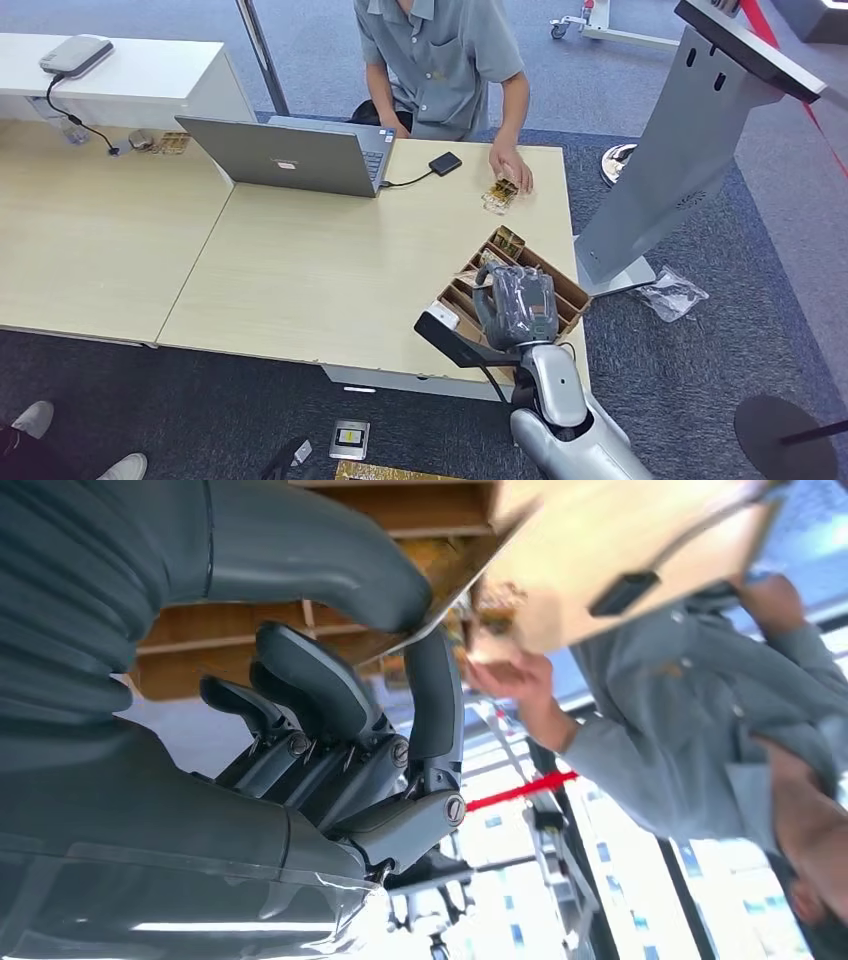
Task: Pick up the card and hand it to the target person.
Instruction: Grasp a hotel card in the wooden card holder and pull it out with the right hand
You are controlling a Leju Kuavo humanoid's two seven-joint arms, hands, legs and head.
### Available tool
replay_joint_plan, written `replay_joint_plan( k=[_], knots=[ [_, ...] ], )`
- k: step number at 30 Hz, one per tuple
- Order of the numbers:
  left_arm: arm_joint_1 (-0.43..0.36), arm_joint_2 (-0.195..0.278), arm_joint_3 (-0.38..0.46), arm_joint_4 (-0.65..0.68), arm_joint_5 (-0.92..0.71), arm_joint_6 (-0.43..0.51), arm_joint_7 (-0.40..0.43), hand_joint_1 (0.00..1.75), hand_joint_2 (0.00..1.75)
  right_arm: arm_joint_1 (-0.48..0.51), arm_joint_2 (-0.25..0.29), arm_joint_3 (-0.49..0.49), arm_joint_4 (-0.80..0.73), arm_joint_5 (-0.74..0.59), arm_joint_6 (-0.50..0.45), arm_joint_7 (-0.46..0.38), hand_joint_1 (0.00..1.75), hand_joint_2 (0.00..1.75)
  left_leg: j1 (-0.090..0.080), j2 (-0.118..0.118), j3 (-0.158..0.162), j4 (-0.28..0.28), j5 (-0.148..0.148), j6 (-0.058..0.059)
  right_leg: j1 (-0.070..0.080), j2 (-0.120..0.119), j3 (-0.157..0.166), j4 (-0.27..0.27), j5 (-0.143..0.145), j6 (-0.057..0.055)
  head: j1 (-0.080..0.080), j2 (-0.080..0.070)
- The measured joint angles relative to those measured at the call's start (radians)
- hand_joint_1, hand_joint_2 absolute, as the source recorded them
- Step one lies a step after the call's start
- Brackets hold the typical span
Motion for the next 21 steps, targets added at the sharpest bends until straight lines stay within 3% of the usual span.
replay_joint_plan(
  k=[9, 21],
  knots=[
    [0.000, -0.001, -0.004, 0.001, 0.007, 0.022, -0.003, 0.00, 0.00, 0.011, -0.030, -0.006, -0.197, -0.006, -0.047, -0.095, 1.75, 1.75, 0.000, 0.000, 0.000, 0.000, 0.000, 0.000, 0.000, 0.000, 0.000, 0.000, 0.000, 0.000, 0.000, 0.000],
    [-0.004, -0.014, -0.004, 0.000, 0.013, 0.054, -0.003, 0.00, 0.00, -0.023, -0.024, 0.010, -0.197, -0.051, -0.049, -0.116, 1.75, 1.75, 0.000, 0.000, 0.000, 0.000, 0.000, 0.000, 0.000, 0.000, 0.000, 0.000, 0.000, 0.000, 0.000, 0.000]
  ],
)
